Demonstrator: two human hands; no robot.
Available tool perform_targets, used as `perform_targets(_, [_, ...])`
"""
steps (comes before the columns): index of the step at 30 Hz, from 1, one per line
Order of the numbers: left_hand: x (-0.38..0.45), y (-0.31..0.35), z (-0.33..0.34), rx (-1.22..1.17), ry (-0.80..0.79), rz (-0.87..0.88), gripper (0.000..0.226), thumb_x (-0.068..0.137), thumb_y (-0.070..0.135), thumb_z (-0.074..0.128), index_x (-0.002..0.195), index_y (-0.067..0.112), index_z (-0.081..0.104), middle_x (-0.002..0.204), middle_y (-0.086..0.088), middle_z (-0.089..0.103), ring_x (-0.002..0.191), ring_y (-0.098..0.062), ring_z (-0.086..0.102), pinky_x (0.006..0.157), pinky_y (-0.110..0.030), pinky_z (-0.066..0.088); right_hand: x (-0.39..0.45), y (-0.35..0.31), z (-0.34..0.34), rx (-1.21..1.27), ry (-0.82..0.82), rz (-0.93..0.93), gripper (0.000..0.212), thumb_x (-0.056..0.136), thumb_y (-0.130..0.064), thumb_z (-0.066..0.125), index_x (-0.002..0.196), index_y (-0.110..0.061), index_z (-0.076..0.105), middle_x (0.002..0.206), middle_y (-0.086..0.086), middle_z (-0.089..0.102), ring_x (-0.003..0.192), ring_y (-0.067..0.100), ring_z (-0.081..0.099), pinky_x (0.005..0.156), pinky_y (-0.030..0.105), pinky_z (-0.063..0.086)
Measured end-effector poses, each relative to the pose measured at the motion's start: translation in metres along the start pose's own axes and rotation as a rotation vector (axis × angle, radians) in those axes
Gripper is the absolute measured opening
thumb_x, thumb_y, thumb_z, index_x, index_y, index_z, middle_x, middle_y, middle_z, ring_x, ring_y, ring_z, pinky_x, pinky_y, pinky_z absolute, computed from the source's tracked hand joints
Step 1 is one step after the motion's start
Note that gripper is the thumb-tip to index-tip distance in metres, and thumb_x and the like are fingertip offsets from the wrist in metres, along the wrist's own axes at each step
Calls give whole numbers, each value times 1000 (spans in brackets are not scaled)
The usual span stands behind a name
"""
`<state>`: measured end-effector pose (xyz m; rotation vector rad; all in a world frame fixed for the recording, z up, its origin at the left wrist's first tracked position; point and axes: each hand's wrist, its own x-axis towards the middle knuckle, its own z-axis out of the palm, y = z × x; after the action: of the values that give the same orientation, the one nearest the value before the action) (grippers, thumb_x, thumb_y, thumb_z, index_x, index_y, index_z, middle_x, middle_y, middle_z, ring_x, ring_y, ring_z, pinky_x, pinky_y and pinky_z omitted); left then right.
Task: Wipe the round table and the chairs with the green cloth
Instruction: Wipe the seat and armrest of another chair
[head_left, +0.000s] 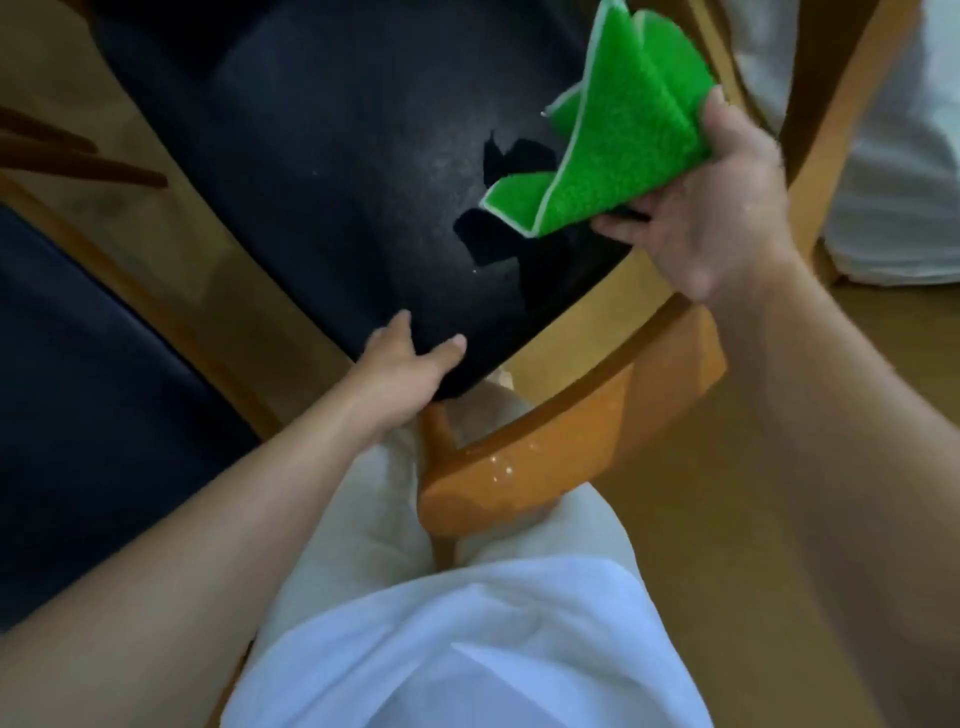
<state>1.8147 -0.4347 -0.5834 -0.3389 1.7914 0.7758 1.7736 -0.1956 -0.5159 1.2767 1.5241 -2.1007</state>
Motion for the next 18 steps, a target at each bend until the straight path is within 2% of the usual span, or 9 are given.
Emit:
perform_targets(4, [-41, 0, 22, -17, -251, -30, 38, 92, 58, 43, 120, 37, 56, 121, 7, 60, 110, -17, 56, 96, -44, 46, -64, -41, -33, -123, -216, -270, 47, 104, -36, 15, 133, -18, 47, 131, 4, 62, 121, 29, 58, 94, 52, 48])
perform_targets(6, [-55, -1, 27, 68, -295, -6, 32, 94, 55, 40, 104, 35, 62, 105, 9, 65, 100, -15, 59, 94, -42, 46, -91, -53, -55, -189, -226, -350, 48, 103, -34, 19, 133, -7, 45, 129, 8, 62, 116, 25, 60, 90, 45, 53])
perform_targets(8, [-64, -4, 30, 70, -258, 4, 31, 96, 50, 40, 105, 32, 64, 104, 11, 65, 99, -12, 59, 90, -36, 46, -114, -52, -74, -246, -181, -345, 48, 101, -36, 29, 123, 4, 44, 107, 14, 65, 95, 20, 60, 83, 44, 54])
perform_targets(10, [-71, -7, 32, 13, -196, 41, 32, 98, 44, 42, 108, 26, 67, 104, 8, 67, 98, -12, 61, 87, -33, 48, -136, -34, -82, -459, -134, -356, 52, 99, -42, 36, 111, 6, 52, 95, 20, 56, 85, 31, 52, 80, 45, 49])
perform_targets(13, [-79, -21, 36, -69, -108, 109, 35, 100, 38, 41, 112, 21, 68, 106, 1, 69, 98, -14, 63, 86, -32, 48, -171, 16, -64, -856, -162, -486, 46, 100, -44, 32, 83, -13, 63, 82, 1, 63, 71, 16, 59, 59, 26, 42])
perform_targets(14, [-81, -28, 37, -105, -60, 134, 33, 100, 36, 42, 113, 21, 68, 106, 2, 69, 97, -13, 62, 86, -31, 48, -183, 37, -50, -899, -189, -484, 47, 99, -45, 29, 82, -16, 62, 84, -8, 64, 74, 8, 58, 62, 22, 40])
perform_targets(16, [-85, -40, 39, -190, 21, 187, 27, 99, 30, 47, 107, 21, 71, 101, 2, 71, 91, -13, 62, 81, -31, 48, -191, 88, -23, -1009, -232, -425, 57, 94, -51, 20, 118, -22, 62, 125, -17, 60, 123, 8, 49, 99, 34, 38])
perform_targets(17, [-86, -46, 38, -241, 38, 202, 23, 98, 26, 50, 100, 22, 73, 97, 1, 72, 88, -14, 63, 81, -33, 49, -189, 115, -11, -1125, -275, -341, 61, 93, -53, 17, 141, -27, 46, 151, -13, 37, 145, 16, 21, 113, 50, 23])
perform_targets(18, [-89, -53, 38, -293, 44, 204, 22, 96, 19, 52, 96, 23, 73, 94, 1, 74, 89, -15, 65, 83, -35, 51, -187, 142, 1, -1298, -297, -272, 60, 95, -53, 15, 151, -33, 26, 162, -11, 8, 148, 21, -9, 115, 61, 10])
